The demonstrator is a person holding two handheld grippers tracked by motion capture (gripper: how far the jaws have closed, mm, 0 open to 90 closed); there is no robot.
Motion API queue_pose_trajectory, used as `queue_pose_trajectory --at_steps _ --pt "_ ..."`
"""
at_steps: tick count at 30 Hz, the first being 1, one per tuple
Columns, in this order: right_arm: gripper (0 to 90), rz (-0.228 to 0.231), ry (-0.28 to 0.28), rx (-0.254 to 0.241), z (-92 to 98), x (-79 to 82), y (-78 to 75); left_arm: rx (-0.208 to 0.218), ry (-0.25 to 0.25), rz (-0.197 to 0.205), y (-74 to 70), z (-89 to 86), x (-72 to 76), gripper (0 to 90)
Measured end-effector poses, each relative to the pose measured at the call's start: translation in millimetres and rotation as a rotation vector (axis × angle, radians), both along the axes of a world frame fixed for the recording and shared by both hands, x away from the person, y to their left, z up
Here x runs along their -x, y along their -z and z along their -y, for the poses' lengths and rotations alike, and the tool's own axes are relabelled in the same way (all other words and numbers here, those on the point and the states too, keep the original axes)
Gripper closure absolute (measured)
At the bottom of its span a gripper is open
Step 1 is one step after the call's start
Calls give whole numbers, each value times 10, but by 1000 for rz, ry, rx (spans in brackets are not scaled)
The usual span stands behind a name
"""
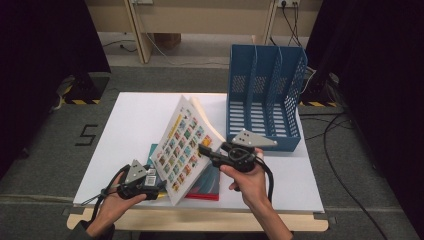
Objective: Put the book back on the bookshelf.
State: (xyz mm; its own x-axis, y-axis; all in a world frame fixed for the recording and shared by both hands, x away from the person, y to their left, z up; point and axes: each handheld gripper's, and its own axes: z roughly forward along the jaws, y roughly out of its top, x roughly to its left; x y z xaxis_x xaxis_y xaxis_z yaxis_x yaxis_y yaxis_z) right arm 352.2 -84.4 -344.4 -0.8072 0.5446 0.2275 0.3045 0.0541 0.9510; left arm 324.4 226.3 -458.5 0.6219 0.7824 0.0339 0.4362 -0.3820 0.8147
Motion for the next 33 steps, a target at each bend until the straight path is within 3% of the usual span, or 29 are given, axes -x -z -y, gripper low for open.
queue_pose_trajectory --at_steps 3,6,10,13,14,17,18,19,20,25,28,29,31,33 --pt "668 43 -36 37 -178 -69 -177 -5 -11 11 -11 86 -51 136" --pt "670 48 -42 40 -238 -92 -207 -3 -22 19 5 120 -74 136" --pt "655 28 -55 7 -280 -126 -179 26 -32 10 31 106 -70 140" --pt "653 23 -36 15 -289 -166 -132 15 -27 22 26 119 -62 138" --pt "663 14 -7 11 -285 -196 -106 20 -28 24 25 115 -65 137" --pt "674 16 9 1 -260 -211 -96 45 -34 24 27 91 -81 137" --pt "693 21 4 -45 -225 -238 -94 60 -42 28 30 70 -95 138" --pt "693 21 4 -45 -225 -238 -94 67 -54 27 30 41 -113 138" --pt "716 11 -2 -114 -165 -305 -121 73 -72 31 37 7 -134 147" --pt "728 -20 -21 -144 -177 -428 -162 53 -98 44 57 -1 -189 138" --pt "727 -12 -34 -110 -250 -451 -244 41 -133 78 54 56 -263 131" --pt "729 20 -42 -73 -296 -437 -323 42 -145 85 48 64 -288 140" --pt "730 32 -43 -70 -316 -416 -362 62 -161 84 38 71 -351 141" --pt "730 102 -60 -26 -342 -322 -460 57 -165 89 48 74 -373 143"
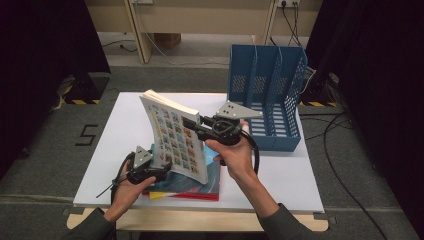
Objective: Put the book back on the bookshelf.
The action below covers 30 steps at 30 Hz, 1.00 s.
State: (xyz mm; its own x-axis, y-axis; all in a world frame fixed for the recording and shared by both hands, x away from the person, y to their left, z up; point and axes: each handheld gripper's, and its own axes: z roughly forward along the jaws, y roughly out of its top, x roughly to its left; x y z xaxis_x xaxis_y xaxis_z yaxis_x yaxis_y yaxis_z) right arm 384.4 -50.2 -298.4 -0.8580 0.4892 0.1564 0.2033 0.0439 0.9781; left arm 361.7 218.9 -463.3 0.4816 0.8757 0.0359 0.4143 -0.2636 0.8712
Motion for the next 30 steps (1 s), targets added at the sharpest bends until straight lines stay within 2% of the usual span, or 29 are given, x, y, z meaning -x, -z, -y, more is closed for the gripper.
queue_pose_trajectory --at_steps 1,3,4,5,7,8,9,10,11,16,17,20,21,23,30 --pt "730 0 0 0 0 0 0 0 0 0 0 0 0 142" --pt "729 49 -24 1 52 153 55 -4 -8 4 16 -7 10 147" --pt "729 49 -24 1 52 153 55 -5 -7 4 25 -17 10 147" --pt "727 56 -33 13 91 223 88 9 -10 0 31 -29 7 149" --pt "727 88 -2 35 208 337 122 42 -12 -13 30 -63 -3 143" --pt "722 80 0 14 329 370 160 43 -11 -13 26 -72 0 151" --pt "722 80 0 14 329 370 160 39 -17 -9 25 -77 6 151" --pt "719 69 -13 -11 361 374 185 40 -19 -7 25 -83 7 156" --pt "715 68 -38 -7 354 395 188 47 -18 -13 26 -93 2 150" --pt "689 52 -45 16 304 372 161 49 -18 -10 25 -96 9 149" --pt "671 29 -41 26 282 335 194 51 -19 -5 24 -97 10 150" --pt "665 7 -36 48 243 305 240 56 -22 -1 21 -111 7 152" --pt "677 -1 -52 63 190 264 281 58 -24 -2 17 -126 7 153" --pt "681 -2 -53 68 157 224 290 75 -33 0 5 -187 8 152" --pt "699 -37 -52 32 177 148 312 87 -50 -20 22 -339 -2 151"
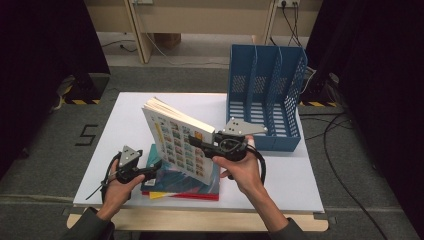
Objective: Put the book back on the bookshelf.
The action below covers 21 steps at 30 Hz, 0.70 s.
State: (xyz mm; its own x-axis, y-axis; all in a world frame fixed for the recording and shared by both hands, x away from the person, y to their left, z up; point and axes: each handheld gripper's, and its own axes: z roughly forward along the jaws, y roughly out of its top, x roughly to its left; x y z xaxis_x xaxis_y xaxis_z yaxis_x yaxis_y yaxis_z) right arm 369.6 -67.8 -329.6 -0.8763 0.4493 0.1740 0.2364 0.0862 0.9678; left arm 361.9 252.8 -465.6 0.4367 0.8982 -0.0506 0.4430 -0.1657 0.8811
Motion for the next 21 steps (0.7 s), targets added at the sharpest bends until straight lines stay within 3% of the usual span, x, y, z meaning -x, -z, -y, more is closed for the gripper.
queue_pose_trajectory --at_steps 4,8,14,21 --pt "699 -6 4 -18 6 -36 18 8 -6 -6 1 -74 1 149" --pt "695 -45 3 -62 27 -93 51 14 -22 -21 15 -181 -2 148" --pt "695 -47 10 -71 25 -137 64 11 -70 -32 65 -349 -25 148" --pt "711 -36 10 7 29 -174 -39 11 -95 -50 128 -469 -35 148"
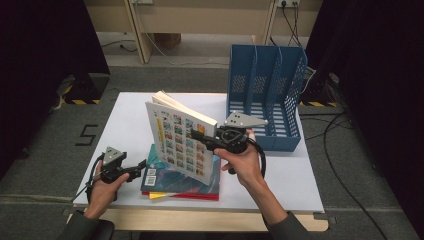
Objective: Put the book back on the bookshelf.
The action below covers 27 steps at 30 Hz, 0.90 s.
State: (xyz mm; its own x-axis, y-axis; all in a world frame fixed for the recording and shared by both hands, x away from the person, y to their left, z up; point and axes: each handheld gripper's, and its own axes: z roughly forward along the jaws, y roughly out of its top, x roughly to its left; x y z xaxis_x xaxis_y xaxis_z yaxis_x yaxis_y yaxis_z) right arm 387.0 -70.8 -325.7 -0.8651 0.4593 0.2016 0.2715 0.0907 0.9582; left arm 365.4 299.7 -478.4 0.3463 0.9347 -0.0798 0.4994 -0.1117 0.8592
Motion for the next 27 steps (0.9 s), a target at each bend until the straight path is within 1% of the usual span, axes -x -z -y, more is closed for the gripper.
queue_pose_trajectory --at_steps 2,4,6,7,8,9,10,11,12,14,15,16,17,19,20,21,23,24,25,26,27 --pt "719 19 -4 40 2 2 -79 5 -8 0 4 -18 -3 149" --pt "712 12 -38 102 -2 1 -192 8 -9 1 11 -29 -5 149" --pt "713 8 -50 149 -7 -4 -283 5 -9 -3 22 -29 -6 149" --pt "716 14 -64 193 -17 -2 -347 5 -7 -3 26 -25 -5 149" --pt "718 11 -64 225 -32 10 -393 2 -4 -3 29 -22 -4 149" --pt "716 18 -60 258 -44 14 -426 -2 -1 -1 34 -15 -5 149" --pt "708 -6 -86 321 -73 0 -519 -1 2 -4 35 -10 -4 149" --pt "708 -6 -86 321 -73 0 -519 -1 4 -6 34 -8 -3 149" --pt "709 -15 -94 337 -82 -5 -548 -3 5 -5 35 -4 0 149" --pt "705 -8 -108 413 -126 -4 -640 -3 7 -6 38 -1 0 149" --pt "697 -13 -118 435 -143 -6 -673 -2 6 -7 39 1 -1 149" --pt "694 -41 -129 456 -164 -10 -720 -6 6 -8 40 -1 -4 149" --pt "694 -55 -128 475 -183 -20 -770 -7 8 -10 41 -1 -4 149" --pt "687 -61 -136 548 -245 -35 -862 -6 10 -11 41 4 -1 149" --pt "687 -69 -137 609 -325 -68 -956 -6 10 -11 41 5 0 151" --pt "687 -69 -137 609 -325 -68 -956 -6 10 -11 41 5 0 151" --pt "686 -83 -134 664 -398 -118 -1038 -4 10 -13 42 4 0 152" --pt "685 -89 -154 712 -468 -197 -1101 -6 8 -13 45 6 2 152" --pt "685 -89 -154 712 -468 -197 -1101 -7 9 -13 48 6 1 152" --pt "683 -92 -154 731 -497 -219 -1115 -9 11 -18 51 3 -1 152" --pt "683 -119 -153 760 -536 -240 -1131 -9 10 -23 56 -1 -5 152"
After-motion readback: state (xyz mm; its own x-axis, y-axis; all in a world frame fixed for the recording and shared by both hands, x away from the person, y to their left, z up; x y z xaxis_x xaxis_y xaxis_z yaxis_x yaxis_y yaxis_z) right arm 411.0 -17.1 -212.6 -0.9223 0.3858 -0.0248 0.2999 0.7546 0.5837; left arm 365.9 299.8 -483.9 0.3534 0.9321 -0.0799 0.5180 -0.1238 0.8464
